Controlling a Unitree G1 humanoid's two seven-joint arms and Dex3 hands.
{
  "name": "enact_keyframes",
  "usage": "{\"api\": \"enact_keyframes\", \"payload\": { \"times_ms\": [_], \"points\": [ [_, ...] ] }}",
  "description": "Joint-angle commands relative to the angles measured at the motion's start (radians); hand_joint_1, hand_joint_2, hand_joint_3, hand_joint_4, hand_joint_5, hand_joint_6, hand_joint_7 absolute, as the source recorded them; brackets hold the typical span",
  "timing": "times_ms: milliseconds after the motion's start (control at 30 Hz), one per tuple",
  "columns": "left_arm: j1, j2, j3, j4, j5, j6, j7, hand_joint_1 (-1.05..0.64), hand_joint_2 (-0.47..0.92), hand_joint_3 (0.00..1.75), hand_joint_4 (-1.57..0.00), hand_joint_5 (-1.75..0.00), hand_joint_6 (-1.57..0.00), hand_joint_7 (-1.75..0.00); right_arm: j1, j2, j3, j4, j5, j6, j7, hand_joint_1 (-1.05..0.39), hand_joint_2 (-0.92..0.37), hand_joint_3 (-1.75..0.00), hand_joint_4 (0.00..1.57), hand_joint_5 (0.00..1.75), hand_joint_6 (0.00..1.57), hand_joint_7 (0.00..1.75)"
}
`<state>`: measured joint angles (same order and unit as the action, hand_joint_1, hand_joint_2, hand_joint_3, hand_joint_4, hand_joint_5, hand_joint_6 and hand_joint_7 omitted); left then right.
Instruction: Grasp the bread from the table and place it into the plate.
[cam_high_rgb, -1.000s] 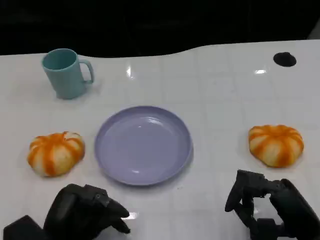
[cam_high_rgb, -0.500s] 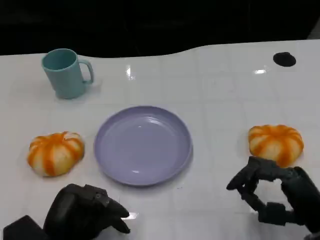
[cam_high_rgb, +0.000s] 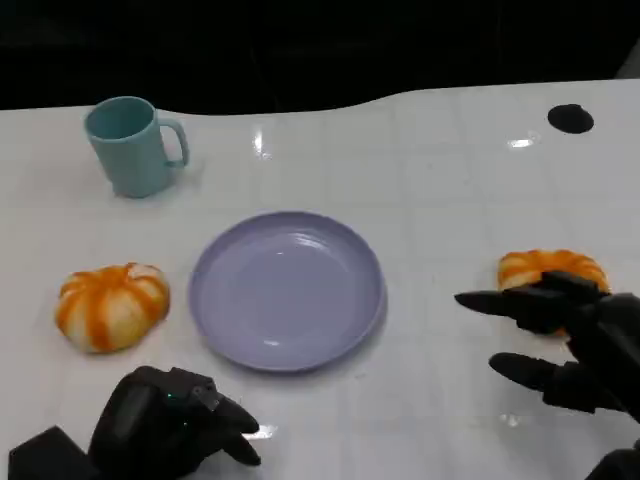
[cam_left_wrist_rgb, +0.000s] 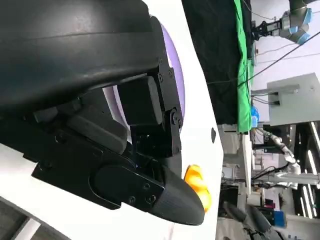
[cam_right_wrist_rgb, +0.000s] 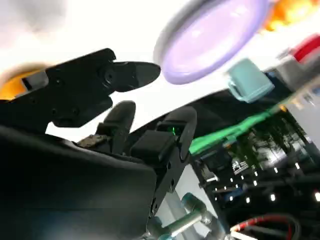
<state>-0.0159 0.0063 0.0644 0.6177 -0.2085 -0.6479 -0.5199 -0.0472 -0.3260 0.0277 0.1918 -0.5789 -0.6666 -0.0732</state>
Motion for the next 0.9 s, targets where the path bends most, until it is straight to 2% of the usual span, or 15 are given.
{"api": "enact_keyframes", "payload": {
  "times_ms": [33,200,433,667,900],
  "points": [
    [-0.008,0.012,0.003,0.009,-0.004,-0.009,-0.003,-1.05,0.91,0.0,-1.45,-0.62,-1.57,-0.22,-0.001,-0.064,0.003,-0.092,-0.12,0.113,-0.012,-0.4,-0.84,-0.05,0.15,0.44,0.41,0.0],
    [-0.009,0.01,0.0,0.008,0.002,-0.006,0.003,-1.05,0.9,0.0,-1.46,-0.63,-1.57,-0.22,0.006,-0.105,0.022,-0.193,-0.271,0.28,-0.001,-0.51,-0.86,-0.02,0.02,0.46,0.32,0.0],
    [-0.012,0.011,0.002,0.012,0.001,-0.005,0.001,-1.05,0.9,0.0,-1.45,-0.62,-1.57,-0.21,-0.013,-0.128,0.082,-0.258,-0.432,0.475,0.031,-0.58,-0.88,-0.01,0.0,0.41,0.26,0.01],
    [-0.015,0.012,0.004,0.025,0.004,-0.019,0.003,-1.05,0.91,0.0,-1.45,-0.62,-1.57,-0.21,-0.078,-0.139,0.154,-0.185,-0.482,0.569,0.042,-0.59,-0.87,0.0,0.0,0.4,0.27,0.01],
    [-0.012,0.013,0.003,0.02,0.004,-0.019,0.002,-1.05,0.9,0.0,-1.45,-0.63,-1.57,-0.21,-0.176,-0.127,0.225,-0.048,-0.487,0.627,0.047,-0.53,-0.83,0.0,0.01,0.52,0.33,0.02]
  ]
}}
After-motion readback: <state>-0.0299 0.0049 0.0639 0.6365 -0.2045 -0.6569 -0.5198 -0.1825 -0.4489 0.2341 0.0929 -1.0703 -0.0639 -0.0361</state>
